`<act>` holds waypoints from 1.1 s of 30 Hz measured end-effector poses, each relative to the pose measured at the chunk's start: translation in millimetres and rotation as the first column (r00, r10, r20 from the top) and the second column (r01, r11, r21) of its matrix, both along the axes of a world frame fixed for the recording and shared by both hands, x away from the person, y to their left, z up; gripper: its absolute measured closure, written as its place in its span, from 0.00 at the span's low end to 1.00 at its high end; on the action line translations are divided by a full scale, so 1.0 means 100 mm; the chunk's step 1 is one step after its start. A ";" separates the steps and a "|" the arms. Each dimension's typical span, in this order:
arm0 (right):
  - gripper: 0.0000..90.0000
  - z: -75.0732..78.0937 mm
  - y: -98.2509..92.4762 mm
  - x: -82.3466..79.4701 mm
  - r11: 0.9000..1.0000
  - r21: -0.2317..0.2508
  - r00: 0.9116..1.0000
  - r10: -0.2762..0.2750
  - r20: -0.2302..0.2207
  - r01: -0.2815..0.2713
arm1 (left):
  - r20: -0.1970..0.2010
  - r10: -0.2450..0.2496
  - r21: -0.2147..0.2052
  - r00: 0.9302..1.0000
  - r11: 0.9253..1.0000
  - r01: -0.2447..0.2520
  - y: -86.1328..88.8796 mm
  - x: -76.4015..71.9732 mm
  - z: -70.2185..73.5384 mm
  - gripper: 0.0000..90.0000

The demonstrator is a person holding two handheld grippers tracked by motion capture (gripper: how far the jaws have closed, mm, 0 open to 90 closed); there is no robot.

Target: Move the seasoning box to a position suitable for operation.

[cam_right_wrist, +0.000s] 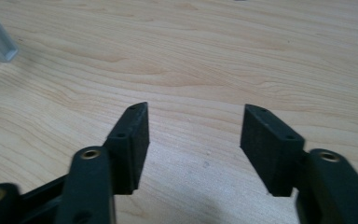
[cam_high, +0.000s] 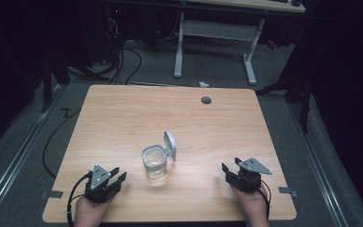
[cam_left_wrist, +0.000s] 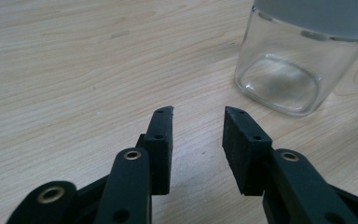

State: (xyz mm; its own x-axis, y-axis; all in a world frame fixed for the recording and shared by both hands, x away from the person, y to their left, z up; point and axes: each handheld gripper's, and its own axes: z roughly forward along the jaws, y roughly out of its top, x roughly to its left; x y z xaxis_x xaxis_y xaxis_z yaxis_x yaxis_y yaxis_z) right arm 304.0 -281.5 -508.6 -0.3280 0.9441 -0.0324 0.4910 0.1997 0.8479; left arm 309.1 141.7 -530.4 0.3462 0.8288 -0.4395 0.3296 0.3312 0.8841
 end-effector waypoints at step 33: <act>0.67 -0.12 0.03 -0.02 0.998 0.009 0.998 0.062 -0.029 -0.061 | 0.008 -0.113 -0.041 0.994 0.993 0.113 -0.54 0.00 0.06 1.00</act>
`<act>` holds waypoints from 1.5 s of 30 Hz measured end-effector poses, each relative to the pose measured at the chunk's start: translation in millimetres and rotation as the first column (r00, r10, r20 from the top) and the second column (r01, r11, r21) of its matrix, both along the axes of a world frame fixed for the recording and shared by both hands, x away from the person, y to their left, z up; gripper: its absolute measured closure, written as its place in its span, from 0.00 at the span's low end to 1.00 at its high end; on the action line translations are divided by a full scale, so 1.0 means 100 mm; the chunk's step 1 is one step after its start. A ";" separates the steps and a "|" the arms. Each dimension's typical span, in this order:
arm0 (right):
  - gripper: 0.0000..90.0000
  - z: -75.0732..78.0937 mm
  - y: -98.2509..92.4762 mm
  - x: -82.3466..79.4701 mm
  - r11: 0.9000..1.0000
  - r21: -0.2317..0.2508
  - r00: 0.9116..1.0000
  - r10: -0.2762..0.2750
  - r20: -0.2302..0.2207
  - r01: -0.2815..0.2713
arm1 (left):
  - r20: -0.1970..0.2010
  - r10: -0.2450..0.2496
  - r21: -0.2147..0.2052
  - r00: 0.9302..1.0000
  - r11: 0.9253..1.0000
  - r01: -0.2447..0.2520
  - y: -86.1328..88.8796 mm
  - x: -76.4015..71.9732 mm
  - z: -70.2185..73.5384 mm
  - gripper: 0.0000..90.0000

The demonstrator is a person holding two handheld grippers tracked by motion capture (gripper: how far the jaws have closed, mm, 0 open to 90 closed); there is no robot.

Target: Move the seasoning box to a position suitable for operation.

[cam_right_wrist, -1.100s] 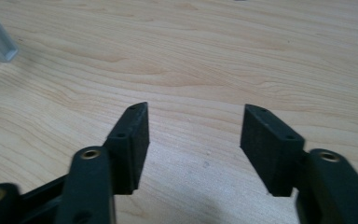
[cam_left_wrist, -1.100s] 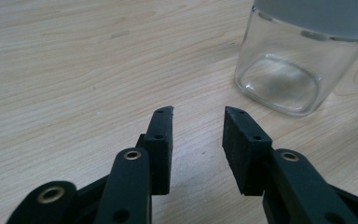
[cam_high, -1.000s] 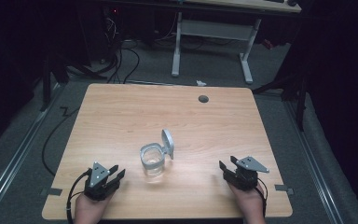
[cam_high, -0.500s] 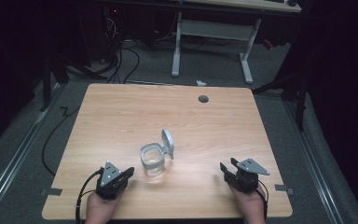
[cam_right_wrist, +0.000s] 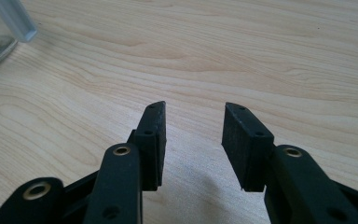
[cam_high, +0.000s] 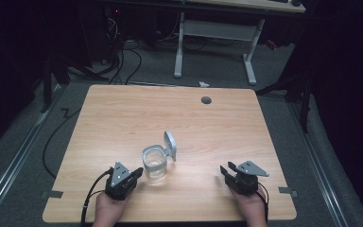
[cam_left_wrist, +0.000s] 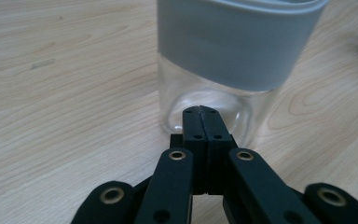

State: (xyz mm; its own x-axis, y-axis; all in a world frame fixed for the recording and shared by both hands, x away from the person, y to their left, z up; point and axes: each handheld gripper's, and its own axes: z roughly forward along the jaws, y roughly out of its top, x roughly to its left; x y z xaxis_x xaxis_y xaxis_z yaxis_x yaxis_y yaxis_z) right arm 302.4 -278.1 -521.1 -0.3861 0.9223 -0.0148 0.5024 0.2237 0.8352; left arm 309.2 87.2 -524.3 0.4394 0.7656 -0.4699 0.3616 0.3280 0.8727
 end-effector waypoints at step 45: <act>0.66 -0.01 -0.05 -0.01 1.000 0.015 1.000 0.013 0.000 -0.013 | -0.004 0.009 0.012 1.000 1.000 -0.009 -0.19 0.20 0.00 1.00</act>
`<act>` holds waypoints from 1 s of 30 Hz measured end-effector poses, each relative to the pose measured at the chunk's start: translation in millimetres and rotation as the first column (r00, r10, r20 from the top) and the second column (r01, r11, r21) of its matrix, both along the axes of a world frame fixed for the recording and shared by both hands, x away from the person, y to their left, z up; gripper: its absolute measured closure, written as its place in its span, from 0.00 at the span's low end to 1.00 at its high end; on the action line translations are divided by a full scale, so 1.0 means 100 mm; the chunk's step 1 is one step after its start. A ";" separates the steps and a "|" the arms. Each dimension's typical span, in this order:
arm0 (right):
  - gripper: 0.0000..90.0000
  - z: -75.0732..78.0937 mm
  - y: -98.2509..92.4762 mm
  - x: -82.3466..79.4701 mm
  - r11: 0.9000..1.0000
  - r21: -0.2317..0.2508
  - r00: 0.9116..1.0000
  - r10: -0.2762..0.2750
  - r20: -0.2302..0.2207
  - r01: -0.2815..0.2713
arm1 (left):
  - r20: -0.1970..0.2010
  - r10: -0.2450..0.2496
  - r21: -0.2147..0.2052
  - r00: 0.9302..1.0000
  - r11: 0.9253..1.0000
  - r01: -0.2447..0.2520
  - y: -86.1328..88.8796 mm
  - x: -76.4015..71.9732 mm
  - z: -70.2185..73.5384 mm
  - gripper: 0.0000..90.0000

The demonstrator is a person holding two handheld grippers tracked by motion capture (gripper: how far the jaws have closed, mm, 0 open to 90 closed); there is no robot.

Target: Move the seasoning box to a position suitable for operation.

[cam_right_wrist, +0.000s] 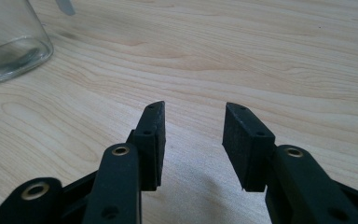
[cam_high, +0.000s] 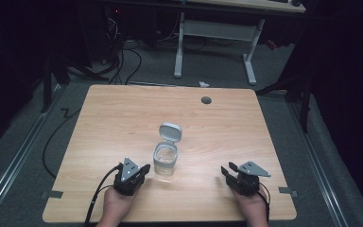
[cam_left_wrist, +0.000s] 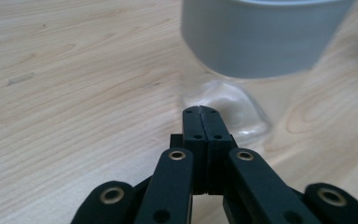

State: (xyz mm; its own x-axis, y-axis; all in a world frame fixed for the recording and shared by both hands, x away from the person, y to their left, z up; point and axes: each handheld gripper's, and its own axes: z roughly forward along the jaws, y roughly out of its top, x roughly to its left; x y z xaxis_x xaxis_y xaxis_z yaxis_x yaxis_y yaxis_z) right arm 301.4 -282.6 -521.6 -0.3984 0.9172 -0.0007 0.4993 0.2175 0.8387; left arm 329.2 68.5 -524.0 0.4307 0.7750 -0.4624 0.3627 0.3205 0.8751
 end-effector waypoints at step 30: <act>0.66 0.00 0.00 0.00 1.000 0.000 1.000 0.002 -0.001 -0.002 | 0.006 -0.013 -0.008 1.000 1.000 0.013 -0.20 0.03 0.02 1.00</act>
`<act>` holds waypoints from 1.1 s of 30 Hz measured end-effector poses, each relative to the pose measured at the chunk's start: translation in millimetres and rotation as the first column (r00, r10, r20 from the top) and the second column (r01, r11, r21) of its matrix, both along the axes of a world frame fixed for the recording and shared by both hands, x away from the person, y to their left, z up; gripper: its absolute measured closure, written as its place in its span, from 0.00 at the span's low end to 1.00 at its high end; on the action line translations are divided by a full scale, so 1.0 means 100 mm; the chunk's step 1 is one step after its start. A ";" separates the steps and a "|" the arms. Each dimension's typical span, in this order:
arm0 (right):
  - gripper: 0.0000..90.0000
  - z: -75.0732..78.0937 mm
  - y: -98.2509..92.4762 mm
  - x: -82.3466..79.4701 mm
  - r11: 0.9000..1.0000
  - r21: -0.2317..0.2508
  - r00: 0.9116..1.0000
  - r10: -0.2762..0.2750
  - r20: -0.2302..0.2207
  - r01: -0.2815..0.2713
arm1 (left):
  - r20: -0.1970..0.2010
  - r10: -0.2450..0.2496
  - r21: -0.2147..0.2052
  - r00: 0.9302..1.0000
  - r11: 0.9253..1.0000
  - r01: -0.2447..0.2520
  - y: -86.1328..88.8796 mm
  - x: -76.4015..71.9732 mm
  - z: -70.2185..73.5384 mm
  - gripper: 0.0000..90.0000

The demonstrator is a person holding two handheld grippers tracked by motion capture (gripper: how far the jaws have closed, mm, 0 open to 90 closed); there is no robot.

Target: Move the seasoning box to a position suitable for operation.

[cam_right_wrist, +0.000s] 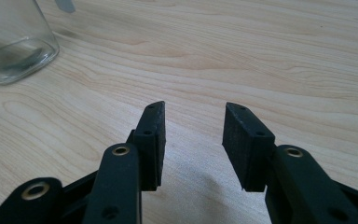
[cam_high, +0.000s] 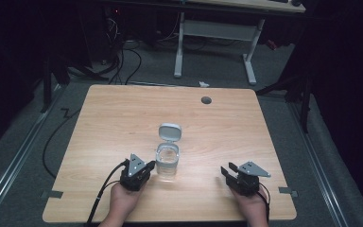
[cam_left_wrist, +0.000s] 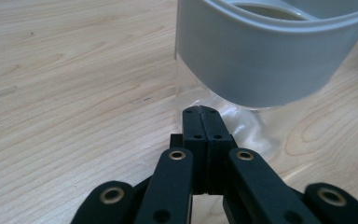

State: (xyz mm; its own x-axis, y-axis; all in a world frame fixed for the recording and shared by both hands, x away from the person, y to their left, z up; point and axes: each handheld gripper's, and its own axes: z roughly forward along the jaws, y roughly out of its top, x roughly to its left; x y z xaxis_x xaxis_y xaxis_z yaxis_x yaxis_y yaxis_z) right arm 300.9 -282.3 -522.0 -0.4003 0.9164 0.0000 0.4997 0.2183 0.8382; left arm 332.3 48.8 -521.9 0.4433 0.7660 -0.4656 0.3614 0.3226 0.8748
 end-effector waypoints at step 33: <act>0.67 0.00 0.03 0.00 1.000 0.004 1.000 0.015 -0.004 -0.015 | -0.007 -0.015 0.003 1.000 1.000 0.015 0.03 -0.16 -0.07 1.00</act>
